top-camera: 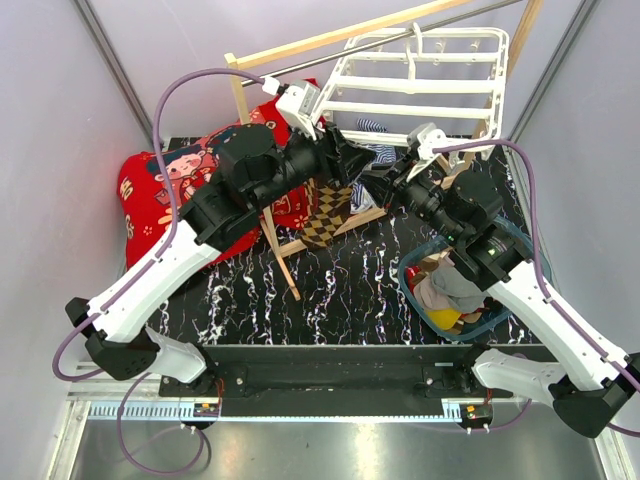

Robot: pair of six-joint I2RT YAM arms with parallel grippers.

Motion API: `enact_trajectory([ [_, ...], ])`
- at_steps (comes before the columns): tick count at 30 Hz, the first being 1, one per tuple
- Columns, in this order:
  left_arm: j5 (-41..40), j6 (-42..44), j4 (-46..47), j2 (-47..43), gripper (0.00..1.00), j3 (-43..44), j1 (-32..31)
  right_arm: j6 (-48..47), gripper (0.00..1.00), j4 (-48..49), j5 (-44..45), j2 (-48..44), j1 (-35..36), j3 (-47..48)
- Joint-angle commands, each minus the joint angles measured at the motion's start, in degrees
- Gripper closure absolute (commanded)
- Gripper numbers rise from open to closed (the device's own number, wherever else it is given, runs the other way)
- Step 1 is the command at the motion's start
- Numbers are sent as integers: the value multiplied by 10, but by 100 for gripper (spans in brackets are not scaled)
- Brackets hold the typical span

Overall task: Clip the socks to the hanger
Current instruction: Open the clamp at the hanger.

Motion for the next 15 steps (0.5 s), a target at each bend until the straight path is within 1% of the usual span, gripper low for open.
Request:
enact_trajectory([
  [1,-55,-20,-38,9,37,16,-2,9,100,25,-38,-14,8,36],
  [9,-89,-17,-50,-1,30,10,-5,7,100,23,-32,-13,8,37],
  [13,-86,-15,-49,7,31,21,-6,6,100,23,-34,-7,8,37],
  [15,-86,-14,-45,9,34,27,-8,5,100,23,-34,-7,8,37],
])
